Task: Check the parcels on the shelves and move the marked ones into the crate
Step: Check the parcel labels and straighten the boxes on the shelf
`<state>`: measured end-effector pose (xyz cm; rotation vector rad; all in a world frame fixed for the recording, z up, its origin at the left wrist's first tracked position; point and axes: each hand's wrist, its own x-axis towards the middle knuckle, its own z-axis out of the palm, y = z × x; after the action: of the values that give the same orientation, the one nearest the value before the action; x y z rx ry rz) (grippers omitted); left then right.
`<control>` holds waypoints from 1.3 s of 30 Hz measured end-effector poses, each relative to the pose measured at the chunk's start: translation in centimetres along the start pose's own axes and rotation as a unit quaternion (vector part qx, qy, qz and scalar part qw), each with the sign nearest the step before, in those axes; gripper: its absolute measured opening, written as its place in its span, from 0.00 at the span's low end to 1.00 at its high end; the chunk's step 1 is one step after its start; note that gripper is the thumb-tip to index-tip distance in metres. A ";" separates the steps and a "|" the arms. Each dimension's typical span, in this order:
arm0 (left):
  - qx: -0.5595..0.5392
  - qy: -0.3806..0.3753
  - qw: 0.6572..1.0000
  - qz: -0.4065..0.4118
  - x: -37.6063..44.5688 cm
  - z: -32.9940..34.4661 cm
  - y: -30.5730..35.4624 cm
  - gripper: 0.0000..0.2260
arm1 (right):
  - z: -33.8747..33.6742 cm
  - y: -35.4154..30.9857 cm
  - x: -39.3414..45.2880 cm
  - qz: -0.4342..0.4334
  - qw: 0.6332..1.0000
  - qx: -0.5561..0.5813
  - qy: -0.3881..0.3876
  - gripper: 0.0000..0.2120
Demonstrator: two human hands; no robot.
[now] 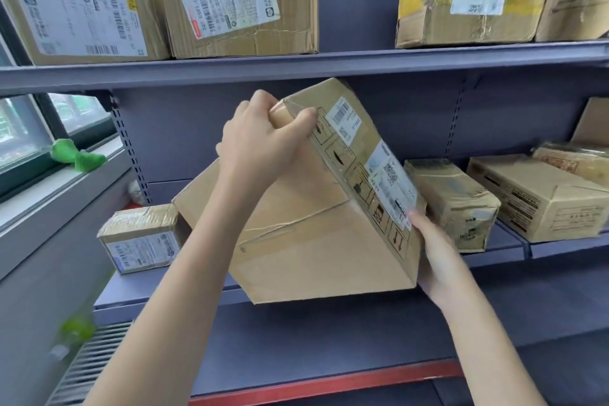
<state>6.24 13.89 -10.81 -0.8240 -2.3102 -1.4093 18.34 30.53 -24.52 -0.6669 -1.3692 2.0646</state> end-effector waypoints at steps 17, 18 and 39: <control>-0.238 -0.036 0.971 0.001 -8.6 -7.0 -6.2 0.25 | 2.9 -2.6 -3.6 -0.135 0.987 0.003 -0.084 0.14; -0.254 -0.037 0.967 -0.001 -9.0 -7.2 -6.9 0.26 | 3.1 -2.5 -3.7 -0.141 0.986 -0.001 -0.087 0.12; -0.254 -0.003 0.965 0.065 -3.9 -7.9 -9.4 0.24 | 4.7 4.3 -3.0 -0.115 0.980 0.098 -0.126 0.44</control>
<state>3.21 2.43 -15.87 -1.0927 -1.8718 -1.9690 16.50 24.02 -26.61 -0.1591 -1.2837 2.1102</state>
